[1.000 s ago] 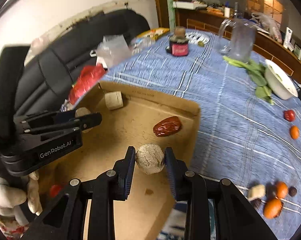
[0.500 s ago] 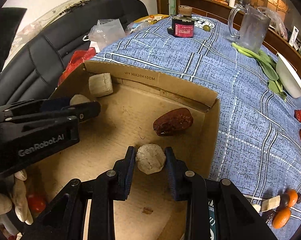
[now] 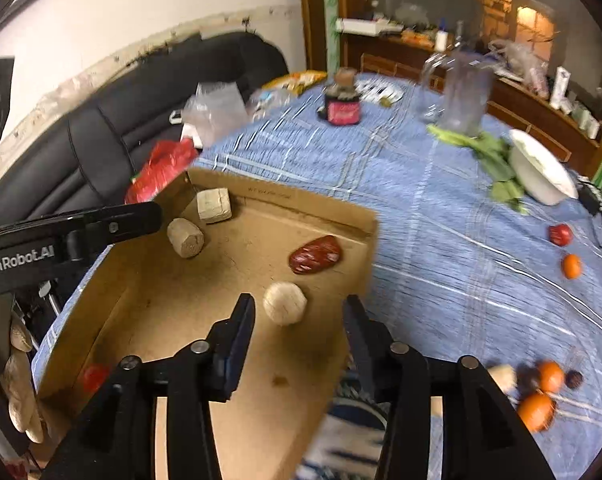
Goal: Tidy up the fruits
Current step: 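Move both tools back to the fruit pile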
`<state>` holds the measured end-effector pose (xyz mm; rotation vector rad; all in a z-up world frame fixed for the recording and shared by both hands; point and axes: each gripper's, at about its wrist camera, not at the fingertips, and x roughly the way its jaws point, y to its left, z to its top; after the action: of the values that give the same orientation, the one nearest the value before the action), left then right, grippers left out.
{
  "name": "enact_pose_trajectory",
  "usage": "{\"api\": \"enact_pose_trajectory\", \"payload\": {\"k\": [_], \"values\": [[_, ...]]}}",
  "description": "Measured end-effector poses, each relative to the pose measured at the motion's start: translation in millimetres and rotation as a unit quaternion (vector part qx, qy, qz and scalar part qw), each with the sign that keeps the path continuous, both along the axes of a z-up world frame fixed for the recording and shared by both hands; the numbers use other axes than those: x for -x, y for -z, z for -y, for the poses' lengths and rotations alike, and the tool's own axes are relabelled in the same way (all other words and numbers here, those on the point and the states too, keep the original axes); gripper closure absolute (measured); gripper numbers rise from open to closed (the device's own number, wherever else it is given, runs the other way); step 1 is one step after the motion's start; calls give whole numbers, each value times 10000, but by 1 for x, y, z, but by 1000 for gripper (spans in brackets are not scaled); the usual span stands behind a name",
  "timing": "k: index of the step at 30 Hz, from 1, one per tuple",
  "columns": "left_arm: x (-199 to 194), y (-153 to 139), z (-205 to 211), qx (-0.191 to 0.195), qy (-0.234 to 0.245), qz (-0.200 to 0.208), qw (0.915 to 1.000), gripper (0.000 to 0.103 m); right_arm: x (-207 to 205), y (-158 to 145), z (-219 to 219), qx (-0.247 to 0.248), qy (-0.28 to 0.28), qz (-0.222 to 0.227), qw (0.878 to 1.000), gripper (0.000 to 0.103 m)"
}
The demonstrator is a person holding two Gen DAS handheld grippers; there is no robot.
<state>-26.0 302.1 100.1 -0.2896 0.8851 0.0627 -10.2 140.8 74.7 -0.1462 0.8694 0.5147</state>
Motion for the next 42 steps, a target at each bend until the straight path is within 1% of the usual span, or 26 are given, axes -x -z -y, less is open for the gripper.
{"api": "enact_pose_trajectory", "payload": {"k": [2,6,8,10,11,13,14,15,17,20,22,24,26,29,33,42], "values": [[16,-2,14,69,116,105,9999,34,15,-5,19,-96,166,107,9998,43],[47,-1,48,251,398,213,9987,32,45,-7,68,-441,638,130,9969,42],[65,2,66,457,525,276,9972,29,59,-5,93,-683,917,71,9934,41],[81,7,83,694,623,320,9951,29,71,-2,117,-900,1178,-4,9889,40],[90,11,91,743,627,347,9947,28,76,0,128,-1001,1300,-30,9864,39],[97,16,108,618,661,294,9955,28,91,6,154,-1256,1616,-101,9788,37],[100,16,118,477,746,253,9957,28,98,10,165,-1339,1751,-145,9753,36],[102,15,128,355,829,248,9956,28,104,13,175,-1362,1874,-197,9726,36],[109,11,140,274,894,319,9951,28,109,15,188,-1318,2016,-214,9703,37],[118,4,158,113,1050,425,9935,28,120,12,210,-1391,2257,-115,9641,36],[124,1,170,-78,1135,493,9923,28,124,10,220,-1482,2292,-93,9620,36],[129,-2,183,-376,1195,590,9904,28,129,7,226,-1497,2331,-15,9609,35],[132,-2,191,-577,1254,657,9882,27,131,7,230,-1502,2365,39,9599,31],[134,0,201,-766,1363,681,9854,26,131,11,235,-1531,2395,12,9587,31],[133,6,209,-855,1465,618,9836,26,129,20,238,-1545,2447,-80,9572,31],[121,28,212,-585,1560,394,9852,26,122,36,245,-1573,2569,-138,9535,31]]}}
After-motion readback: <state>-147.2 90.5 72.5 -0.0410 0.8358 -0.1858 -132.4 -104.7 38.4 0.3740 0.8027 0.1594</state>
